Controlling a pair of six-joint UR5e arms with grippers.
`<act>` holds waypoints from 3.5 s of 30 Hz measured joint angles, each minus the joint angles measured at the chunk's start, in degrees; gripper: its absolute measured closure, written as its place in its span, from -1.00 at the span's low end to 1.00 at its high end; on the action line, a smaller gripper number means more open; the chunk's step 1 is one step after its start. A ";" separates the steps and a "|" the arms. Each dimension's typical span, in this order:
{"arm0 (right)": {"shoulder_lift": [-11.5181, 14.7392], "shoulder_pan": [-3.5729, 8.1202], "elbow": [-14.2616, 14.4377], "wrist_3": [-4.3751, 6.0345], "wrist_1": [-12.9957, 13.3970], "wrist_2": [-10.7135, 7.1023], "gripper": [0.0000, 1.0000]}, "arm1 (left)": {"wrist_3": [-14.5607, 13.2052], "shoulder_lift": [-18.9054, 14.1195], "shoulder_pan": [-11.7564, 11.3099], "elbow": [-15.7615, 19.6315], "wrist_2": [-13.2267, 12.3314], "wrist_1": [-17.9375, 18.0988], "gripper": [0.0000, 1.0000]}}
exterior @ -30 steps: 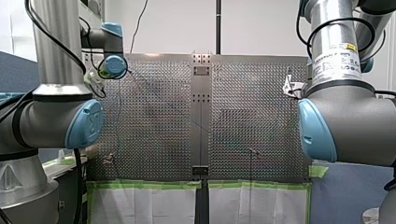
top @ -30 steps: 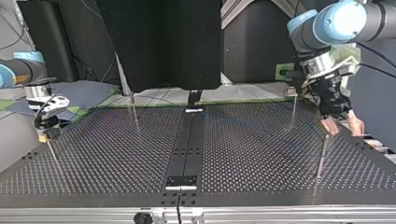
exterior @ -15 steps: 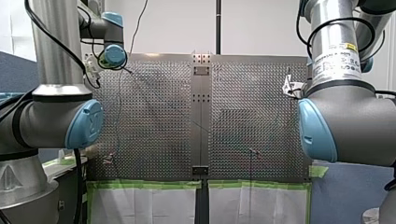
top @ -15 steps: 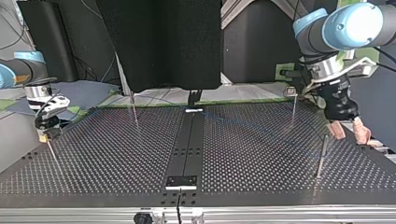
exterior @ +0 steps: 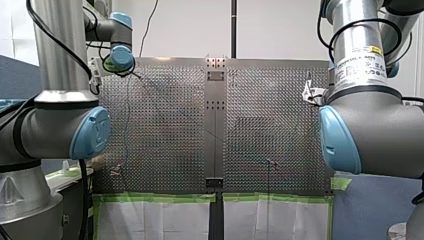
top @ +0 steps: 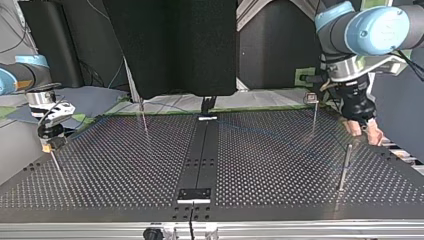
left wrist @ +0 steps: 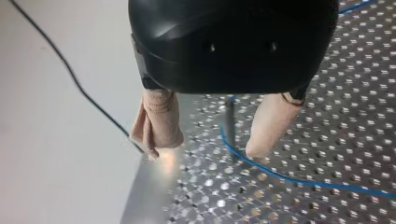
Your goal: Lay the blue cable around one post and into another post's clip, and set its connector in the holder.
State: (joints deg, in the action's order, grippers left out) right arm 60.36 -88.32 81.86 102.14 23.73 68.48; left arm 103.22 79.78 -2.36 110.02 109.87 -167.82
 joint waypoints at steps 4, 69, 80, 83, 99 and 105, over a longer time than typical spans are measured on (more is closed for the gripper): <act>0.00 -0.01 -0.01 0.00 -0.06 0.00 -1.00 | -2.40 0.02 0.01 0.00 -0.06 -1.57 -1.00; -0.01 -0.23 -0.04 0.01 -0.20 0.00 -1.00 | -14.19 -0.69 0.01 -0.01 1.24 -2.04 -1.00; -0.01 -0.23 0.00 0.01 -0.13 0.00 -1.00 | -12.33 0.63 1.65 3.07 -2.10 0.38 -1.00; -0.01 -0.23 0.00 0.01 -0.06 0.00 -1.00 | -10.71 1.91 3.20 4.85 -3.87 2.12 -1.00; 0.00 -0.23 0.01 0.01 -0.25 0.00 -1.00 | -5.16 9.08 12.25 13.98 -10.61 11.24 -1.00; -0.03 -0.20 0.01 0.01 -0.25 -0.01 -1.00 | -6.51 12.40 15.57 17.26 -8.76 14.55 -1.00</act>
State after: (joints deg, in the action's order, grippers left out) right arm 60.33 -88.52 81.87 102.15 23.48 68.47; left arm 96.71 92.18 13.21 127.29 101.11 -153.27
